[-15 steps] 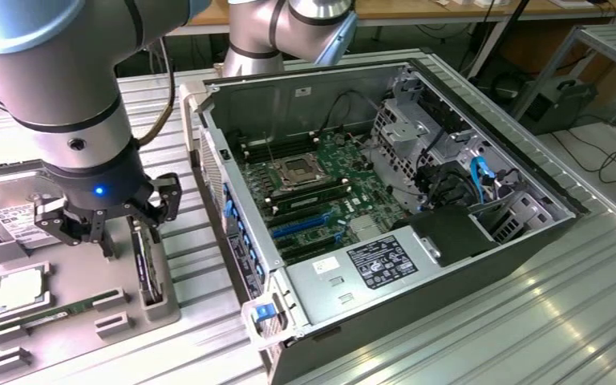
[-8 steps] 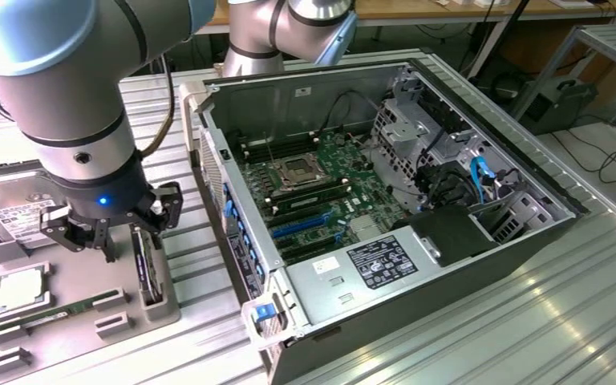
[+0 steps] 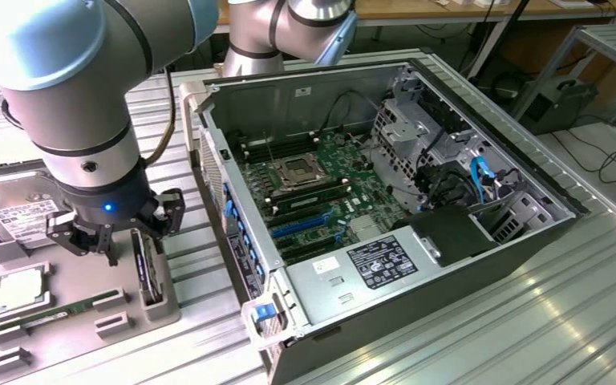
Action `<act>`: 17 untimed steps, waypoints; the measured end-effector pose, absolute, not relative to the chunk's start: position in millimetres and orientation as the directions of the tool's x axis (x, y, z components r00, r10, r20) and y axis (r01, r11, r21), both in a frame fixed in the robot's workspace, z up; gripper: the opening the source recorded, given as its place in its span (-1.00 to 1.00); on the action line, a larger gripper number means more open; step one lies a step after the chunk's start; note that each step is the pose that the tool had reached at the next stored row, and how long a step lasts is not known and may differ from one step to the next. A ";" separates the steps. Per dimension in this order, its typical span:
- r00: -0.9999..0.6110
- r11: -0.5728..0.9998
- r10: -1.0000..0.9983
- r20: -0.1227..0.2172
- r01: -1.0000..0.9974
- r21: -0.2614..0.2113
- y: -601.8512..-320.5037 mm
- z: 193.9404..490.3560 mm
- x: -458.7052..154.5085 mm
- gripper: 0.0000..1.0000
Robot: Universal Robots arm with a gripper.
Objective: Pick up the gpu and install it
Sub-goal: 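Pick up the gpu and move the gpu toward the slot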
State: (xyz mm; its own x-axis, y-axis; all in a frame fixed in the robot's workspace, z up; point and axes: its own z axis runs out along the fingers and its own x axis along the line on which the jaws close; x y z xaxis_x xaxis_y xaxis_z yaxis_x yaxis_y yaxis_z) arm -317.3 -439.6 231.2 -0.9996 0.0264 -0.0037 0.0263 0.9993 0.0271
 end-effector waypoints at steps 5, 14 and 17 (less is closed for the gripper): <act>-1.000 1.000 0.026 -0.004 0.026 0.017 -439.3 222.6 -315.2 0.20; -1.000 1.000 0.026 -0.004 0.026 0.015 -439.3 216.8 -315.2 0.03; -1.000 1.000 0.026 -0.004 0.026 0.015 -439.3 216.4 -315.2 -0.13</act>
